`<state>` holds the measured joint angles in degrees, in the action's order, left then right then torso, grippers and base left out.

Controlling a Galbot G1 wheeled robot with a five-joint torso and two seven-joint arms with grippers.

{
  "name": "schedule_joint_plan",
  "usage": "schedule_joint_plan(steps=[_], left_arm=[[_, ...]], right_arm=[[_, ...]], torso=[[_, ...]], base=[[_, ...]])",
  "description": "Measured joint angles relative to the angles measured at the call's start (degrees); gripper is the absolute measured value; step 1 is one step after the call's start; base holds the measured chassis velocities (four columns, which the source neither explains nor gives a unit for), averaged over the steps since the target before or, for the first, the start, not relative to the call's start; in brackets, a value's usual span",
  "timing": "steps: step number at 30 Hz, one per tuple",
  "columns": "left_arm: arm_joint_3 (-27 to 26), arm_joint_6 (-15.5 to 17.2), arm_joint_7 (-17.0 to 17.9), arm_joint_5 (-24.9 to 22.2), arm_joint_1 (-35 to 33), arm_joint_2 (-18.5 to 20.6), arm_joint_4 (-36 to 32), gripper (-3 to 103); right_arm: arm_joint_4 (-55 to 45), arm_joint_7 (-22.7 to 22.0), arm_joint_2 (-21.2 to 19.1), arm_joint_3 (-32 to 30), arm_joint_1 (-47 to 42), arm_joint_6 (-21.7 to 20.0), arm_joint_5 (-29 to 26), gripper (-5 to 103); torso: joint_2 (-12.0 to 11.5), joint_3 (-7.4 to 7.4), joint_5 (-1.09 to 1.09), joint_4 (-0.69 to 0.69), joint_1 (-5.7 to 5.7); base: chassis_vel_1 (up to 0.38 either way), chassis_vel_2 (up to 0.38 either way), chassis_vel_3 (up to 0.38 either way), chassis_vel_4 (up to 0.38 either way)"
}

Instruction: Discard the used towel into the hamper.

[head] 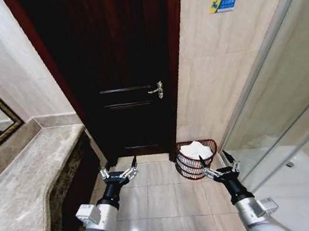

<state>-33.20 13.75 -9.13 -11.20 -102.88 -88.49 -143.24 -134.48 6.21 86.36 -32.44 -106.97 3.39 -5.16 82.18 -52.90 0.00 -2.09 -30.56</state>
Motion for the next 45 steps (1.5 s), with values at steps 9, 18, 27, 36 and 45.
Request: schedule_joint_plan(steps=[9,18,27,36,45], left_arm=[[0.0,0.0,0.0,0.0,0.0,0.0,0.0,100],[0.0,0.0,0.0,0.0,0.0,0.0,0.0,100],[0.0,0.0,0.0,0.0,0.0,0.0,0.0,100],[0.0,0.0,0.0,0.0,0.0,0.0,0.0,100],[0.0,0.0,0.0,0.0,0.0,0.0,0.0,100]], right_arm=[[0.0,0.0,0.0,0.0,0.0,0.0,0.0,100],[0.0,0.0,0.0,0.0,0.0,0.0,0.0,100],[0.0,0.0,0.0,0.0,0.0,0.0,0.0,100],[0.0,0.0,0.0,0.0,0.0,0.0,0.0,100],[0.0,0.0,0.0,0.0,0.0,0.0,0.0,100]], torso=[[0.0,0.01,0.02,0.01,0.03],[0.0,0.00,-0.01,-0.01,-0.01],[0.0,0.00,0.01,0.00,0.00],[0.0,0.00,0.00,0.00,0.00],[0.0,0.00,0.00,0.00,0.01]], base=[[-0.057,-0.155,0.071,0.104],[0.009,0.044,0.008,-0.047],[0.002,-0.025,-0.001,0.017],[0.000,0.000,0.000,0.000],[0.000,0.000,0.000,0.000]])
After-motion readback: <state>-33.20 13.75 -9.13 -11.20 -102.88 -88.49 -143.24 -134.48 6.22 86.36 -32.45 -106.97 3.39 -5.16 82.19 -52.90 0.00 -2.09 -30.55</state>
